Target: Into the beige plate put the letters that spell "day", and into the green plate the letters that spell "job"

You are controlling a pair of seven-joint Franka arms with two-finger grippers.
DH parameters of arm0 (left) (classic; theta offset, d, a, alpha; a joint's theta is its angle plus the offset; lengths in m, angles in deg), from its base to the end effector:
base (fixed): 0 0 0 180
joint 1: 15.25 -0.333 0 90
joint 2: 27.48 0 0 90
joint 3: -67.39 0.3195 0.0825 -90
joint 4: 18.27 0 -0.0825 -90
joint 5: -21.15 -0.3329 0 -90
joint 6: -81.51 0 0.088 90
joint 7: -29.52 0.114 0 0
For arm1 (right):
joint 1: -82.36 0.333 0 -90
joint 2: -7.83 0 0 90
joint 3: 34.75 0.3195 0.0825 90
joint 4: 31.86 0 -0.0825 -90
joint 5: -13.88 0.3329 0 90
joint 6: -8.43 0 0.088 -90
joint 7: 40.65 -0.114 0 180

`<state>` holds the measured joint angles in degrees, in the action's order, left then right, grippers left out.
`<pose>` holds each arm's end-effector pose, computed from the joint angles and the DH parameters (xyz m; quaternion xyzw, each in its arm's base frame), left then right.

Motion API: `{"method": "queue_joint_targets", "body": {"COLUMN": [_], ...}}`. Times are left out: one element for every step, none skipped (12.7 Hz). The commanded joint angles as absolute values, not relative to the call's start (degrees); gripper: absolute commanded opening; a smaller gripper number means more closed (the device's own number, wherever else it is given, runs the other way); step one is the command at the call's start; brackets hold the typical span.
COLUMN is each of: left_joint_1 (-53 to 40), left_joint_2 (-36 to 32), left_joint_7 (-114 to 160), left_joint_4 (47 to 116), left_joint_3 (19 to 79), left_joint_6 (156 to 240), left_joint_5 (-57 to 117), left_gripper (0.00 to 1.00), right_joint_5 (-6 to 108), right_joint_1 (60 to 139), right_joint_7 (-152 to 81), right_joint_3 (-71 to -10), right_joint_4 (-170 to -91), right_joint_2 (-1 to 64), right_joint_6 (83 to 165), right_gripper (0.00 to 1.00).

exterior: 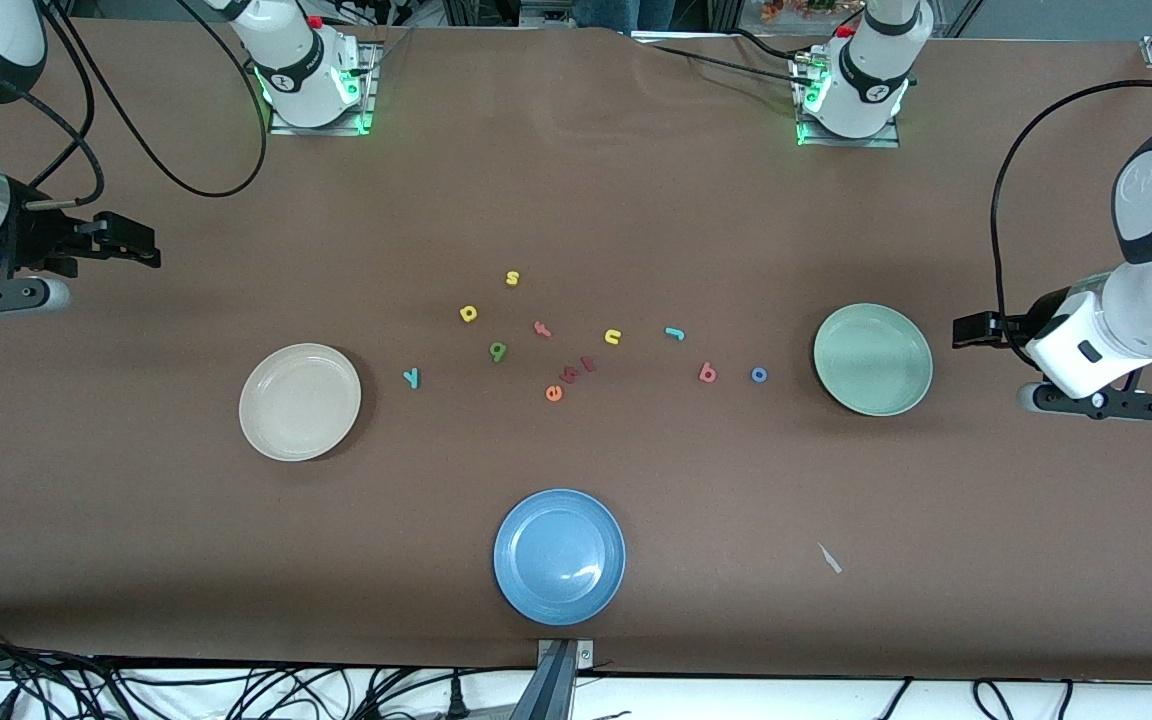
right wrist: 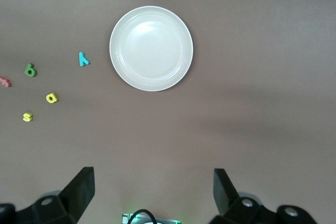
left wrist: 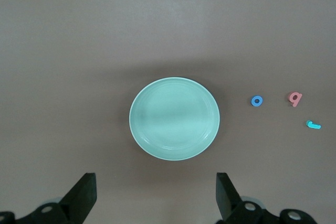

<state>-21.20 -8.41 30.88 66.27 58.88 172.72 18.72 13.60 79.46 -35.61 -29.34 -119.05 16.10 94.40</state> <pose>0.5864 -0.0095 0.4813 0.9937 -0.0353 -0.1062 0.0023 0.5344 0.0192 0.5611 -0.9944 -0.0657 0.0823 0.0062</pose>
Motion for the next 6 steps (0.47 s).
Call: {"method": "queue_joint_targets", "body": {"left_joint_1": [-21.2, -21.2, -21.2, -21.2, -21.2, -21.2], "left_joint_2": [-8.8, -8.7, -8.7, -8.7, -8.7, -8.7], "left_joint_7": [32.2, 32.2, 32.2, 32.2, 32.2, 32.2], "left_joint_4": [66.8, 66.8, 66.8, 66.8, 66.8, 66.9], "left_joint_3": [59.1, 59.1, 59.1, 59.1, 59.1, 59.1], "left_joint_6": [172.4, 172.4, 172.4, 172.4, 172.4, 172.4], "left_joint_5": [20.5, 20.6, 20.5, 20.5, 20.5, 20.6], "left_gripper": [1.0, 1.0, 1.0, 1.0, 1.0, 1.0], "right_joint_5": [13.9, 14.2, 14.2, 14.2, 14.3, 14.7], "right_joint_1": [79.7, 79.3, 79.3, 79.5, 79.5, 79.5], "right_joint_7": [-35.7, -35.6, -34.9, -35.4, -35.1, -35.3], "right_joint_3": [-29.7, -29.8, -29.8, -29.7, -29.7, -29.7], "right_joint_4": [-118.1, -116.9, -116.0, -115.9, -115.9, -116.2], "right_joint_2": [17.3, 18.3, 18.8, 18.8, 18.8, 18.8], "right_joint_6": [94.7, 94.7, 94.5, 94.4, 94.2, 94.2], "right_gripper": [1.0, 1.0, 1.0, 1.0, 1.0, 1.0]}}
